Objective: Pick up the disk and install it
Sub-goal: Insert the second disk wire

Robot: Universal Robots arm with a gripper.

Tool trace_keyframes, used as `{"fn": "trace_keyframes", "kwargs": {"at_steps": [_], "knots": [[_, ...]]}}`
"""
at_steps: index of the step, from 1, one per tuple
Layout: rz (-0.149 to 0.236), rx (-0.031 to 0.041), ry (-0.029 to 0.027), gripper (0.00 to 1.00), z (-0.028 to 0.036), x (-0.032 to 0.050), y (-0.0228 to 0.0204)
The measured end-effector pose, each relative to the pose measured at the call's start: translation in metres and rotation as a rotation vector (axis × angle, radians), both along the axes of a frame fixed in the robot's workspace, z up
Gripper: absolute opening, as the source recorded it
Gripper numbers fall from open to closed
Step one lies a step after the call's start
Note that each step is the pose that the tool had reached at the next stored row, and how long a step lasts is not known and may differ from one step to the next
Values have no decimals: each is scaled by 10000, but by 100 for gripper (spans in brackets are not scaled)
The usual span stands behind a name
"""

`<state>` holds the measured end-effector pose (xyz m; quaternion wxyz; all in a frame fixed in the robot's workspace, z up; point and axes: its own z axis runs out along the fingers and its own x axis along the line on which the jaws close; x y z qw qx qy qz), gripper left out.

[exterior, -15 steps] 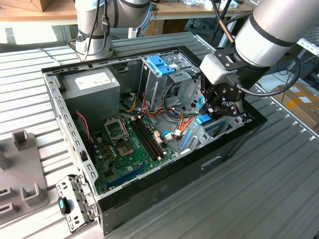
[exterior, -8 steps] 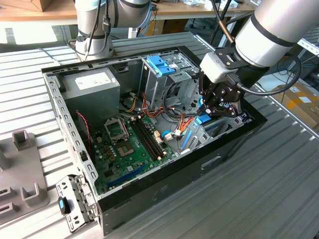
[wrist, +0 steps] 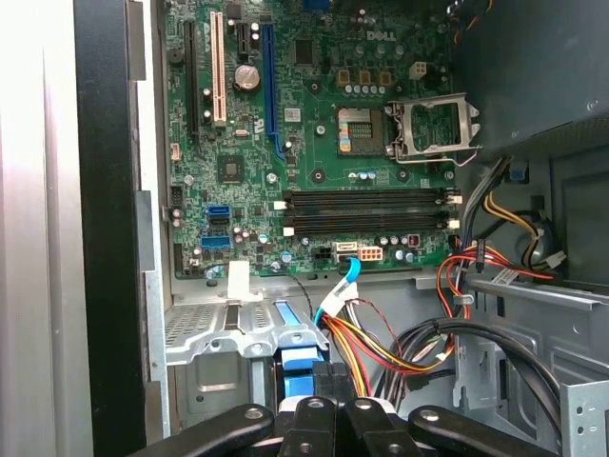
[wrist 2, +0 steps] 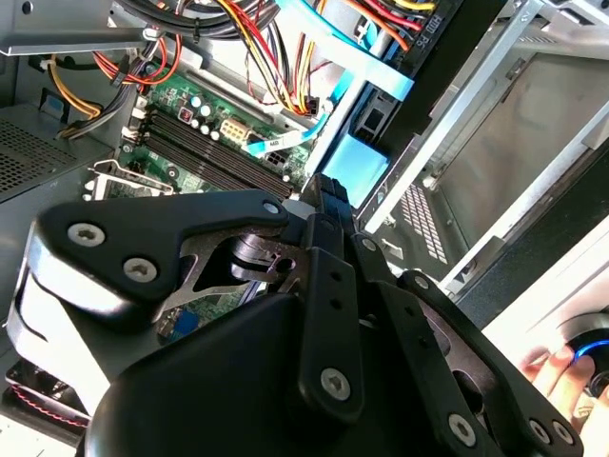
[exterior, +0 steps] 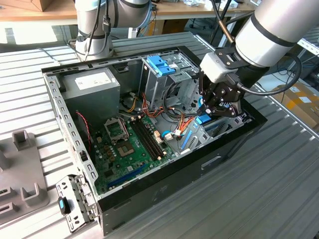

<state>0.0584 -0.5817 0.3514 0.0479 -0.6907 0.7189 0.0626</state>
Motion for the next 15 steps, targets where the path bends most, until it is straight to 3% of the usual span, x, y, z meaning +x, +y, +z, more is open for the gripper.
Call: {"fn": "trace_keyframes", "kwargs": {"at_steps": [11, 15], "knots": [[0, -1, 0, 11, 103, 6, 1], [0, -2, 0, 11, 176, 10, 0]]}}
